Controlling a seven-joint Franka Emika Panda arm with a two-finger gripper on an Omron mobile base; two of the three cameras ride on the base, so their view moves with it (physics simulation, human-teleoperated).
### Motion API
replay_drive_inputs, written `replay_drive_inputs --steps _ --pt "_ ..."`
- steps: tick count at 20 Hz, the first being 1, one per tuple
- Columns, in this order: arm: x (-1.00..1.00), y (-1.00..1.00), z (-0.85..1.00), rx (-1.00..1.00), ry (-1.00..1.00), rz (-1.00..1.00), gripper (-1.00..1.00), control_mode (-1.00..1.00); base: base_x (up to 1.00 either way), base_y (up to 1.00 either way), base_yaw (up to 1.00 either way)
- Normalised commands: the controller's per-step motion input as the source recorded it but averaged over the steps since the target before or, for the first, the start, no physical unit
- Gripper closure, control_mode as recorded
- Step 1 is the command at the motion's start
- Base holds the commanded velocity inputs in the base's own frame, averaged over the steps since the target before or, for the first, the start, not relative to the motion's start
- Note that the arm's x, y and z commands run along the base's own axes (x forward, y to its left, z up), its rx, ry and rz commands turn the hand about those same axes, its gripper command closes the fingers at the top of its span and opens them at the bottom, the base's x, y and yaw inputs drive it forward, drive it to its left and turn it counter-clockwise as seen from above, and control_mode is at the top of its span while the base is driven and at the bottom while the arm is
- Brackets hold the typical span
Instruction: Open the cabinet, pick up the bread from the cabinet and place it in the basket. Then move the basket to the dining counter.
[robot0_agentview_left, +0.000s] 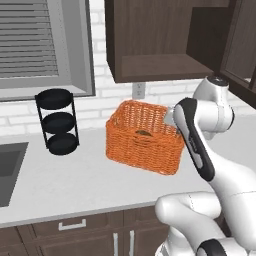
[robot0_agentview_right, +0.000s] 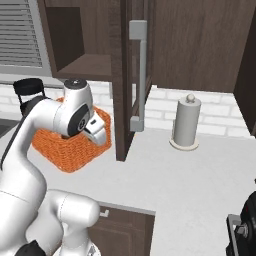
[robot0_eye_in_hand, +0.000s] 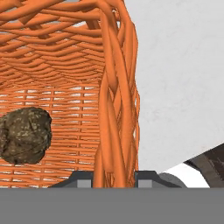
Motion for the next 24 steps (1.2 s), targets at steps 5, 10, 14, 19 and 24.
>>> replay_drive_inputs --steps 5,10,14,19,24 --pt "-0.39 0.00 0.19 0.00 -0.01 0.00 1.00 -1.00 0.00 0.00 0.00" --pt "-0.26 0.00 0.08 0.00 -0.02 0.00 1.00 1.00 -0.29 0.12 0.00" --pt "0.00 0.00 0.00 0.00 0.00 0.00 1.00 1.00 -0.46 0.85 0.05" --pt "0.00 0.00 0.00 0.00 0.00 0.00 1.00 1.00 -0.17 1.00 0.26" --pt "0.00 0.00 0.00 0.00 0.00 0.00 1.00 1.00 0.00 0.74 0.70"
